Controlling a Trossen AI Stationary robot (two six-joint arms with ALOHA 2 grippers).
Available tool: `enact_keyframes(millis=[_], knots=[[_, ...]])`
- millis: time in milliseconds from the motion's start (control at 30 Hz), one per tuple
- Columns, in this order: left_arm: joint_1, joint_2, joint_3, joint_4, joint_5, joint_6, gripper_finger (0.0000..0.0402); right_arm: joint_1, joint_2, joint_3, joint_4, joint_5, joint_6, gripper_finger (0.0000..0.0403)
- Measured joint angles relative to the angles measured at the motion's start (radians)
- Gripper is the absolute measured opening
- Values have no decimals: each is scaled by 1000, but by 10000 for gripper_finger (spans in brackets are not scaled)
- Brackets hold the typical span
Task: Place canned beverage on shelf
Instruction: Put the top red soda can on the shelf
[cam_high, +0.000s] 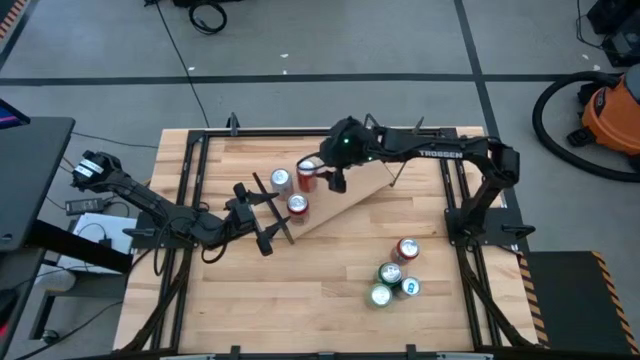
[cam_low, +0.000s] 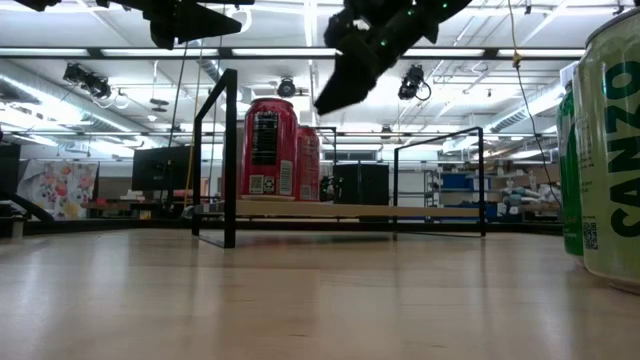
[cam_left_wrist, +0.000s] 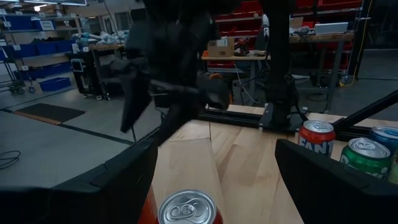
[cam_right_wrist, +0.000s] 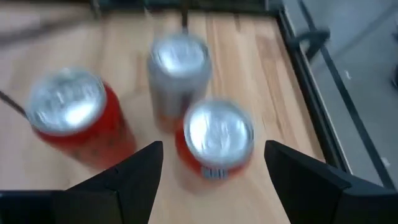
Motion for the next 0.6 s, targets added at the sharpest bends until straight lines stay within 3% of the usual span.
enact_keyframes(millis=[100, 400, 600], knots=[[0, 0, 0, 0, 0, 0, 336, 2, 10, 0, 66, -62, 5, 291], [0, 0, 0, 0, 0, -2, 336, 4, 104, 0, 253, -55, -34, 291], [0, 0, 0, 1, 0, -2, 336, -12, 109, 0, 276, -62, -59, 291]])
